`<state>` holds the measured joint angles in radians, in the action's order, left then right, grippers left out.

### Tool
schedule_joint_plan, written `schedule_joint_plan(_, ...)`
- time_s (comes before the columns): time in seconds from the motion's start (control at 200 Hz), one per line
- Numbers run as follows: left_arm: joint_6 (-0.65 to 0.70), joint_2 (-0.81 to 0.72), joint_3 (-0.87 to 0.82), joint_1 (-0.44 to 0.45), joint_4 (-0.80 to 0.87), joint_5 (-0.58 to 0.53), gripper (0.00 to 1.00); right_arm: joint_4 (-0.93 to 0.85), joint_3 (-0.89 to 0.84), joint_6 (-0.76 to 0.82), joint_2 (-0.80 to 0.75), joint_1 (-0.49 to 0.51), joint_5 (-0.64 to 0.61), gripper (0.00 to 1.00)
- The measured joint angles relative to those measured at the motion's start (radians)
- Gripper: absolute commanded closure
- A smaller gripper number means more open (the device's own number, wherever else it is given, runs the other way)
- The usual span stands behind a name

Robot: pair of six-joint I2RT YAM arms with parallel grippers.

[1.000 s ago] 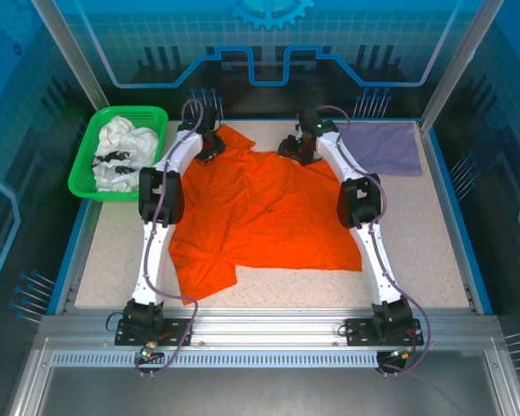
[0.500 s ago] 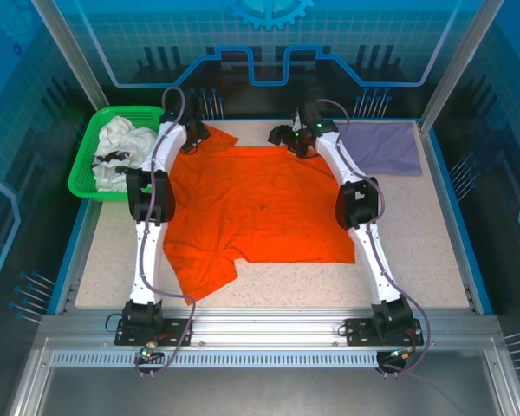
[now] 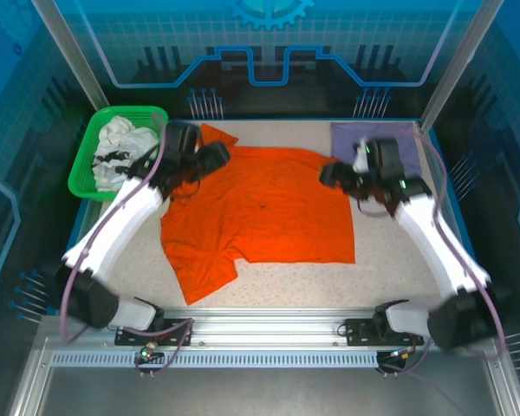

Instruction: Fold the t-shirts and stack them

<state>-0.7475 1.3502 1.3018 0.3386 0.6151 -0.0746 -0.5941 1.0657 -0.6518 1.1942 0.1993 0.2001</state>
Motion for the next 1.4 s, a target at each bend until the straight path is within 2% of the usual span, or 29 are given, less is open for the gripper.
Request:
schedule_joint_plan(0.075, -0.034, -0.122, -0.196, 0.012, 0.021, 0.001, 0.36, -0.003, -0.240, -0.018, -0.134, -0.062, -0.001, 0.38)
schedule_joint_plan(0.195, -0.077, -0.291, -0.458, 0.057, 0.109, 0.001, 0.42, -0.063, -0.500, -0.024, -0.231, -0.121, -0.008, 0.43)
schedule_joint_plan(0.315, -0.158, -0.536, -0.640, 0.129, 0.222, -0.005, 0.46, -0.082, -0.602, -0.027, -0.296, -0.145, -0.003, 0.53)
schedule_joint_plan(0.41, -0.238, -0.690, -0.747, 0.188, 0.280, -0.011, 0.50, -0.044, -0.630, -0.024, -0.267, -0.156, 0.008, 0.55)
schedule_joint_plan(0.47, -0.284, -0.735, -0.803, 0.224, 0.308, -0.014, 0.51, -0.014, -0.639, -0.021, -0.231, -0.160, 0.013, 0.55)
schedule_joint_plan(0.615, -0.369, -0.737, -0.862, 0.305, 0.355, -0.019, 0.54, 0.040, -0.648, -0.017, -0.190, -0.174, 0.015, 0.57)
schedule_joint_plan(0.75, -0.425, -0.711, -0.875, 0.345, 0.371, -0.038, 0.56, 0.064, -0.648, -0.013, -0.190, -0.183, 0.016, 0.60)
schedule_joint_plan(1.136, -0.494, -0.677, -0.973, 0.353, 0.311, -0.033, 0.56, 0.079, -0.647, -0.005, -0.146, -0.188, -0.014, 0.63)
schedule_joint_plan(1.261, -0.507, -0.677, -0.974, 0.353, 0.310, -0.033, 0.60, 0.079, -0.647, -0.006, -0.118, -0.188, -0.021, 0.65)
schedule_joint_plan(1.401, -0.511, -0.677, -0.978, 0.353, 0.315, -0.034, 0.63, 0.071, -0.633, -0.004, -0.093, -0.188, -0.034, 0.74)
